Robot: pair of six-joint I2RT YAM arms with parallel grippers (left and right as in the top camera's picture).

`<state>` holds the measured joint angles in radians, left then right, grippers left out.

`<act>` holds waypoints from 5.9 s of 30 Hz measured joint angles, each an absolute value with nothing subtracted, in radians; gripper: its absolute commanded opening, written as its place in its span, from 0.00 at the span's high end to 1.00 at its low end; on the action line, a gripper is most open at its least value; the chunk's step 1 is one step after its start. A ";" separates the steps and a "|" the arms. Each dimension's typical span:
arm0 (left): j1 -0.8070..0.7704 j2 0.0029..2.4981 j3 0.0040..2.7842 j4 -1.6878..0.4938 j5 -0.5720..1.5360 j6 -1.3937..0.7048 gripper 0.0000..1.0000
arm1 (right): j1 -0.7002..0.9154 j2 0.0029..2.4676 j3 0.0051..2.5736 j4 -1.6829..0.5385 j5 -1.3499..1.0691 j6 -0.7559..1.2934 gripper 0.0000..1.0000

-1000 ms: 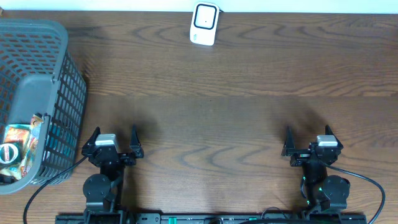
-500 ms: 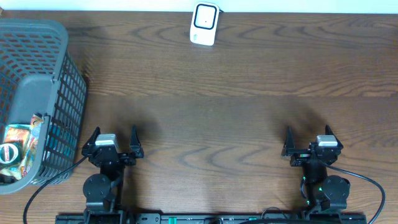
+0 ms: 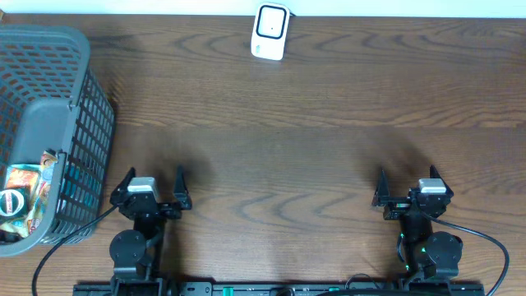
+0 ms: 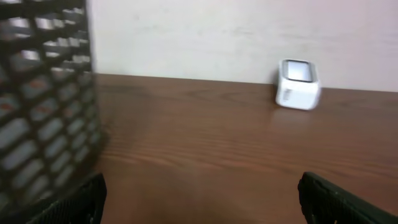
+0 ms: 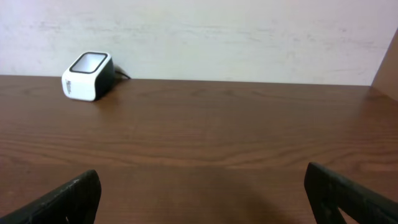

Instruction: Scan the item barcode

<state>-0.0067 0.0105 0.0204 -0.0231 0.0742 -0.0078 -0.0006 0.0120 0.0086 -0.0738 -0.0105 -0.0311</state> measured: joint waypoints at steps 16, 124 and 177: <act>-0.007 0.010 0.016 0.653 0.286 -0.056 0.02 | -0.001 0.012 0.009 -0.074 -0.010 -0.031 0.01; 0.848 2.003 1.647 -1.099 -0.287 -0.794 0.02 | -0.001 0.012 0.008 -0.072 -0.010 -0.034 0.01; 0.815 1.285 1.557 -0.670 0.415 -0.785 0.34 | -0.001 0.012 0.008 -0.073 -0.010 -0.034 0.01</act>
<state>0.8154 1.2850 1.5570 -0.6697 0.4149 -0.7845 -0.0006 0.0120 0.0078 -0.0727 -0.0105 -0.0338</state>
